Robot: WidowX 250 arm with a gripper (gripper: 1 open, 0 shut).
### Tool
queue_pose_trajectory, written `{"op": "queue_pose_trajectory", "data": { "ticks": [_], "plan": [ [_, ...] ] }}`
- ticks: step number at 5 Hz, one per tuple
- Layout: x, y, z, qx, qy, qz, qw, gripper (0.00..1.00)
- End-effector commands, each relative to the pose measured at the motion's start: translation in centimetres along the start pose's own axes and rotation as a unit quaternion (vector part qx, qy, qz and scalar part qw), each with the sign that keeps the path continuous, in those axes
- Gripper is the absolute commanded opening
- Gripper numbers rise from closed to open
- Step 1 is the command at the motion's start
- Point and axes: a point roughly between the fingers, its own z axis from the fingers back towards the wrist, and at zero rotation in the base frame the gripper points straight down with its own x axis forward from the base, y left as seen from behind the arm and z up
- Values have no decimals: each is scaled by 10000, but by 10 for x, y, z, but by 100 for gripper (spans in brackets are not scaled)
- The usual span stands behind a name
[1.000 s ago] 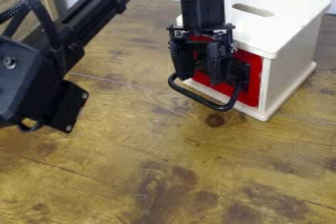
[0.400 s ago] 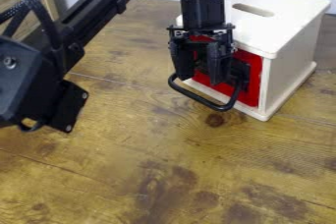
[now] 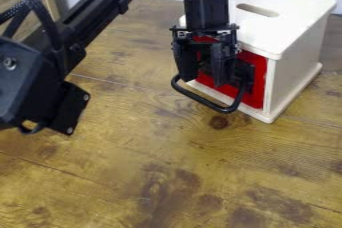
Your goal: Close the drawer
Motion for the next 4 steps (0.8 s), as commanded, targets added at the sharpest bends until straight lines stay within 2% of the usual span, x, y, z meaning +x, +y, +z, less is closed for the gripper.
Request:
{"op": "queue_pose_trajectory", "data": {
  "ticks": [1,2,3,4],
  "plan": [
    [3,-45,27,-250,-490,-184,9983,100],
    [-5,-49,33,-347,-595,206,9974,100],
    [-19,-44,44,-452,-703,567,9949,100],
    [-27,-42,47,-496,-773,800,9926,100]
  ]
}}
